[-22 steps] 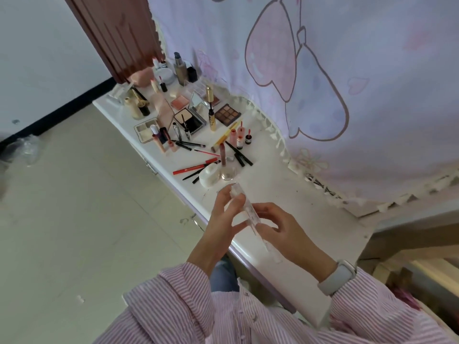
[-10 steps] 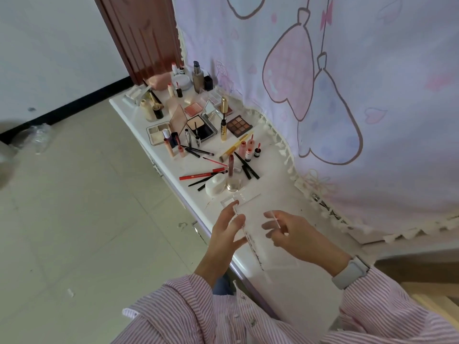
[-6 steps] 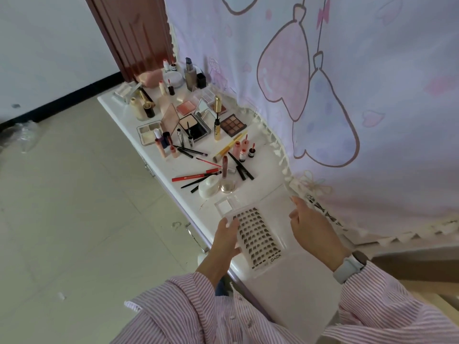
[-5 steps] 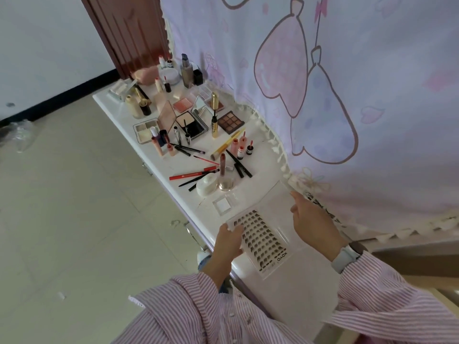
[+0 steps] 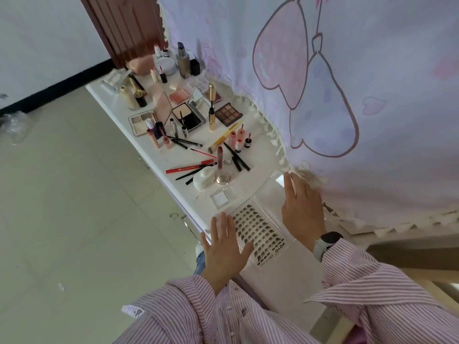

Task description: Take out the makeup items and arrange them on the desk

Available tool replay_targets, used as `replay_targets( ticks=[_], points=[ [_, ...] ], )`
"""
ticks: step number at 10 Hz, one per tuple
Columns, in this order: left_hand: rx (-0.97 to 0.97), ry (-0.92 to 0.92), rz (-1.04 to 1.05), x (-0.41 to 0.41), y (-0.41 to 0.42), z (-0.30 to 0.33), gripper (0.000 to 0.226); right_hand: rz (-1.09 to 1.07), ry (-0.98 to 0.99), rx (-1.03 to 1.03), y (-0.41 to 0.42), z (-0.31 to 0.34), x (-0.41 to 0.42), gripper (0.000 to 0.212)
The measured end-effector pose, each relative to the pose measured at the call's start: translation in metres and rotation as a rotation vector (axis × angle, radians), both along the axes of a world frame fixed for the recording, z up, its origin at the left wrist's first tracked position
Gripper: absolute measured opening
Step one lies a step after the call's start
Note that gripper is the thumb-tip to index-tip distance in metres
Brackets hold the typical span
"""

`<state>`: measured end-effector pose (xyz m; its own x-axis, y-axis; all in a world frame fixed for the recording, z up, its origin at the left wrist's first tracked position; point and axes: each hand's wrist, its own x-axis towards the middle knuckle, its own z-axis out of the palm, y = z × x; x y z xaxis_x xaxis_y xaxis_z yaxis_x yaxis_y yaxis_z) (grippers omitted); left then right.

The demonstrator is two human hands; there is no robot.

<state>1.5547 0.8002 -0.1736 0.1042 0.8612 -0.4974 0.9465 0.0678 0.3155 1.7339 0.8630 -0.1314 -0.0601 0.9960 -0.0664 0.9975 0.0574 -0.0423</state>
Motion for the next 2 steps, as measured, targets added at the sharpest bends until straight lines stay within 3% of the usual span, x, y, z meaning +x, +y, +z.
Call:
replay_targets(
  ticks=[1,2],
  points=[
    [0.000,-0.007,0.002,-0.002,0.000,-0.001,0.084,-0.015,0.018,0.029,-0.001,0.005,-0.004,0.064],
    [0.037,-0.055,0.032,-0.005,0.002,0.000,0.079,-0.003,0.187,0.130,-0.001,0.020,-0.017,0.053]
  ],
)
